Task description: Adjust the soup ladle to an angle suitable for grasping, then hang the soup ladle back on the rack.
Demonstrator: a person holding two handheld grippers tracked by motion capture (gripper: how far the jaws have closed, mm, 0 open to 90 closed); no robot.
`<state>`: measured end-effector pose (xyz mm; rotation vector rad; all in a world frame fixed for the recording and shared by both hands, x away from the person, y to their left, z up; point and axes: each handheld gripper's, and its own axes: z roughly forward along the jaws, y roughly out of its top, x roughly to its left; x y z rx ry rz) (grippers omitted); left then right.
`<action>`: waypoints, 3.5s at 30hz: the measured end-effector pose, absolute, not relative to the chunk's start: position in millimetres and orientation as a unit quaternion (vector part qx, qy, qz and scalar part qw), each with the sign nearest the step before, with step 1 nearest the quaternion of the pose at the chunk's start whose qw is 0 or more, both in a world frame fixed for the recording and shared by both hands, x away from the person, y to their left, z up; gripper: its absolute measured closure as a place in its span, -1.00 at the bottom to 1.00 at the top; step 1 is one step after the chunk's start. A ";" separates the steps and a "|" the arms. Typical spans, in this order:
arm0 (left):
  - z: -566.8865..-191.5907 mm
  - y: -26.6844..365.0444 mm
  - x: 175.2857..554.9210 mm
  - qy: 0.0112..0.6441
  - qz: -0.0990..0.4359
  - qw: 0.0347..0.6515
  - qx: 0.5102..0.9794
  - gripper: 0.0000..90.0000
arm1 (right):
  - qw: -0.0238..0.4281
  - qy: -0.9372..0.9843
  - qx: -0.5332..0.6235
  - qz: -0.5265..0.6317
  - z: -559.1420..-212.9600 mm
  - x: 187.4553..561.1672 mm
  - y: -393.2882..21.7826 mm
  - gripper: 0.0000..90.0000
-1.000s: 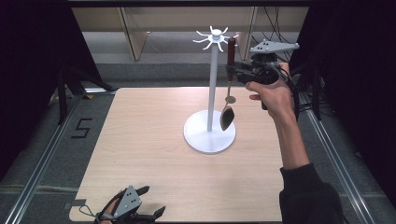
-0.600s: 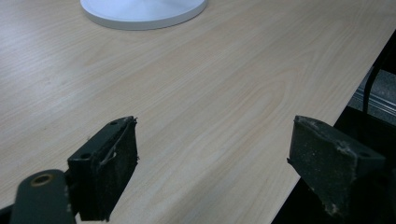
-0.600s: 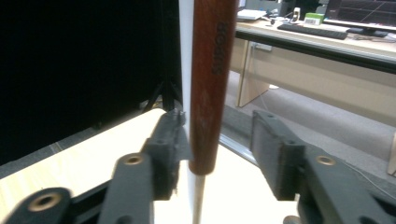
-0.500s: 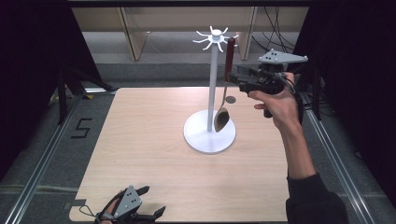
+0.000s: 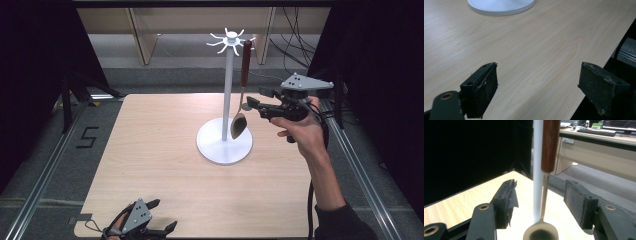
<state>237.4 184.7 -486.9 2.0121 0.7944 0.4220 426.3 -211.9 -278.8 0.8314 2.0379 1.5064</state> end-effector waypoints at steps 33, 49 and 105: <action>-487.5 183.5 236.5 0.334 0.163 0.458 0.807 -0.67 | 0.184 0.755 0.289 0.560 -334.1 398.0 -209.6 -0.06; -486.4 184.6 238.5 0.325 0.171 0.456 0.811 -0.67 | 0.160 0.778 0.292 0.532 -358.8 401.2 -202.6 -0.09; -487.3 183.6 233.2 0.336 0.168 0.459 0.806 -0.67 | 0.109 0.838 0.290 0.449 -421.4 380.5 -206.6 -0.22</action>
